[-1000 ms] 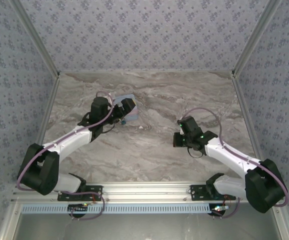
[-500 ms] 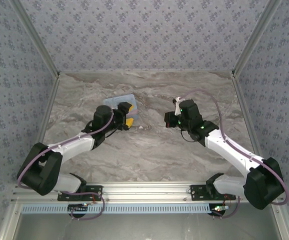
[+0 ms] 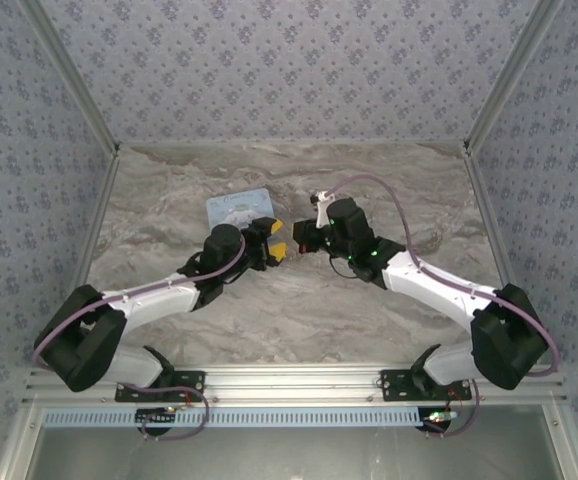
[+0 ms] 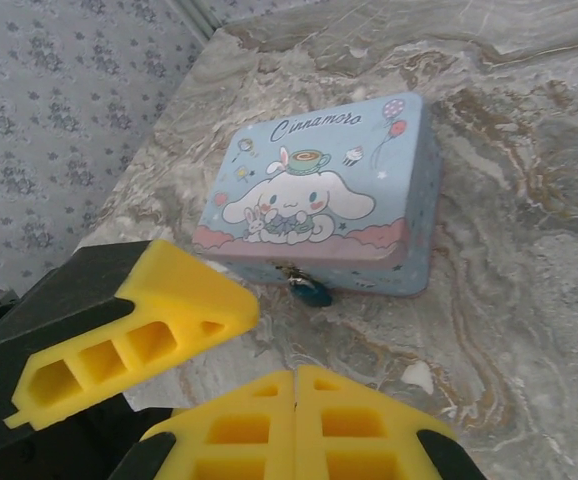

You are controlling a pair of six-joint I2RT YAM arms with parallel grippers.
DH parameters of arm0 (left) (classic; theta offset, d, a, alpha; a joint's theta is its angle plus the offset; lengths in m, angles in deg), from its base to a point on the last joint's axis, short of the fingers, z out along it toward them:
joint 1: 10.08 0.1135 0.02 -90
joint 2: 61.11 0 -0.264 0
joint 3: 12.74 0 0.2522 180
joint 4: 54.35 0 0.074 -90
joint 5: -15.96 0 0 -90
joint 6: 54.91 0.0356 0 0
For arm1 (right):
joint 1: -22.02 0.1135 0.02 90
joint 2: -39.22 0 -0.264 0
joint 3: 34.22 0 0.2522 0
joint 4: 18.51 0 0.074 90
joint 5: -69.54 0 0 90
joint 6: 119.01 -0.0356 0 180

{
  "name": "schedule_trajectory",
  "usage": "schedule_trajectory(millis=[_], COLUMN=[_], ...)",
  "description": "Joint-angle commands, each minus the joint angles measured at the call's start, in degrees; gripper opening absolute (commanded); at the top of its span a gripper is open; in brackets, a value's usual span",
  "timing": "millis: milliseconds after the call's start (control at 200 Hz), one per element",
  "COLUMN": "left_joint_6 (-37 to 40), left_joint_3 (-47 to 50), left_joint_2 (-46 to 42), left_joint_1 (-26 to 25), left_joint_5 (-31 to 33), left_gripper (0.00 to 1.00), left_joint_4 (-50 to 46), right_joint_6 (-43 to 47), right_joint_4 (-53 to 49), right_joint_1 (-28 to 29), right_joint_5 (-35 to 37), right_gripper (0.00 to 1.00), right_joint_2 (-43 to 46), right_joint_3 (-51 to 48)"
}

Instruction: Unlock the padlock with the key

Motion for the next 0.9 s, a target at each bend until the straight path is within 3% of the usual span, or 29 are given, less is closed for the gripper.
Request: schedule_trajectory(millis=[0, 650, 894], left_joint_6=[-9.3, -11.2, -11.3], left_joint_3=[0.6, 1.9, 2.4], left_joint_2=[0.4, 1.6, 1.4], left_joint_1=[-0.7, -1.1, -1.1], left_joint_5=[2.8, 3.0, 3.6], left_gripper=[0.57, 0.55, 0.46], left_joint_4=[4.3, 8.5, 9.0], right_joint_6=[-1.9, -3.8, -4.1], right_joint_4=[3.6, 5.9, 5.2], right_joint_1=[1.0, 3.0, 3.3], right_joint_5=[-0.2, -1.4, -1.6], right_gripper=[0.00, 0.00, 0.00], right_joint_2=[-0.5, -2.8, -2.7], right_joint_3=[1.0, 0.3, 0.0])
